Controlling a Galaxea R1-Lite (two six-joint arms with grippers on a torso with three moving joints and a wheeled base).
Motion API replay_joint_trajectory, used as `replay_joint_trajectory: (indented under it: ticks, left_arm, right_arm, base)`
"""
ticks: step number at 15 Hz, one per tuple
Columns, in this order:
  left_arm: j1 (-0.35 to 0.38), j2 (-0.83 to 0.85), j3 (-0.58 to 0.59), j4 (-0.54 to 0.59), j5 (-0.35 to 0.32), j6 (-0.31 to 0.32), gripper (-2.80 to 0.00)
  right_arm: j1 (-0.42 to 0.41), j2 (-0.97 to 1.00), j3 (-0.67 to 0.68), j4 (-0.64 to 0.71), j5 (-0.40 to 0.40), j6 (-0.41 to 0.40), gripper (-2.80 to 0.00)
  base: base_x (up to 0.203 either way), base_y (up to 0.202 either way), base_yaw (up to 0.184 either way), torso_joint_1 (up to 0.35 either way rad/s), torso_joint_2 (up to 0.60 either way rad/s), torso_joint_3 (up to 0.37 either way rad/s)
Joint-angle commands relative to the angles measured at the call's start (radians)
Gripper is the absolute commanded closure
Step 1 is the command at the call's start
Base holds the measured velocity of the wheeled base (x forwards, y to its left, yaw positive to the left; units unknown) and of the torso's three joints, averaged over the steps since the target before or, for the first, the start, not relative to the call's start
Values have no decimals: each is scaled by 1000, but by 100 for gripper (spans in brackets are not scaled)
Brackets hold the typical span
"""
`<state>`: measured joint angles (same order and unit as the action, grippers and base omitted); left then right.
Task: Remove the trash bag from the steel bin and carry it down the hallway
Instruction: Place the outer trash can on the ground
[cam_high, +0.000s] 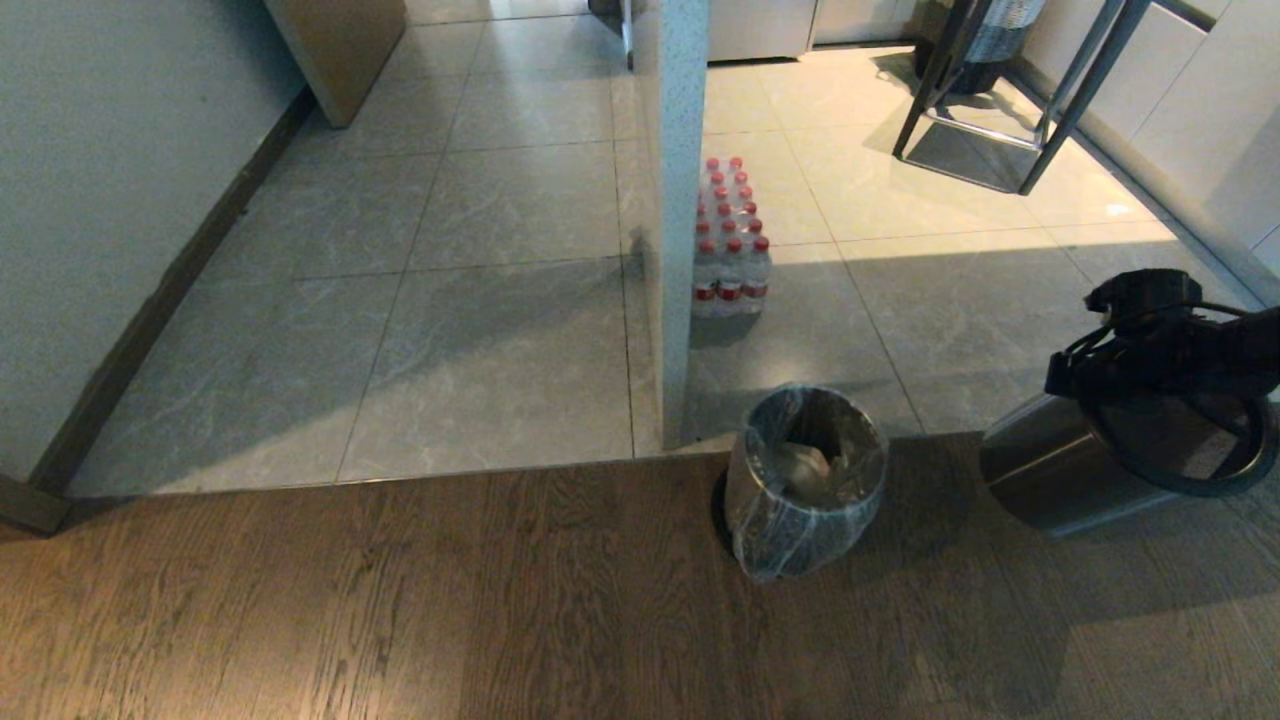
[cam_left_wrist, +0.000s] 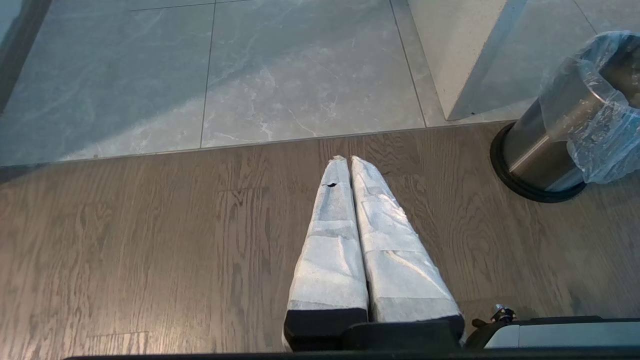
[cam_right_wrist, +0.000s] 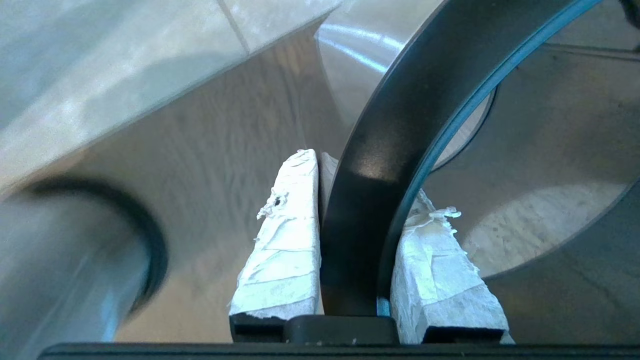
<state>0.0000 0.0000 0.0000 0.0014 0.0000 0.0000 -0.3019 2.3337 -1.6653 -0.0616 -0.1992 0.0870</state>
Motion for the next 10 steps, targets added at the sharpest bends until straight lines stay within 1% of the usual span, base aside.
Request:
replay_joint_trajectory:
  ticks: [1,3,4,6,8,9,10]
  left_arm:
    - [0,0,0,0,0,0,0]
    - [0,0,0,0,0,0,0]
    - [0,0,0,0,0,0,0]
    - [0,0,0,0,0,0,0]
    - [0,0,0,0,0,0,0]
    - [0,0,0,0,0,0,0]
    - [0,0,0,0,0,0,0]
  right_arm:
    - [7,175,-103,-16,-3,0,0]
    - [10,224,-158,-19,-6,-1,0]
    - [10,227,-163,-17,-4,-4,0]
    - [10,218,-163,-28,-6,-61,0]
    - [9,214,-164,-46,1,-73,0]
    - [9,216,-166,-41,-1,-73,-280]
    - [9,216,-166,-32,-5,-70,-280]
  base:
    - [0,0,0,0,0,0]
    - [0,0,0,0,0,0]
    - [0,0,0,0,0,0]
    - [0,0,0,0,0,0]
    - [0,0,0,0,0,0]
    - [0,0,0,0,0,0]
    - [0,0,0,0,0,0]
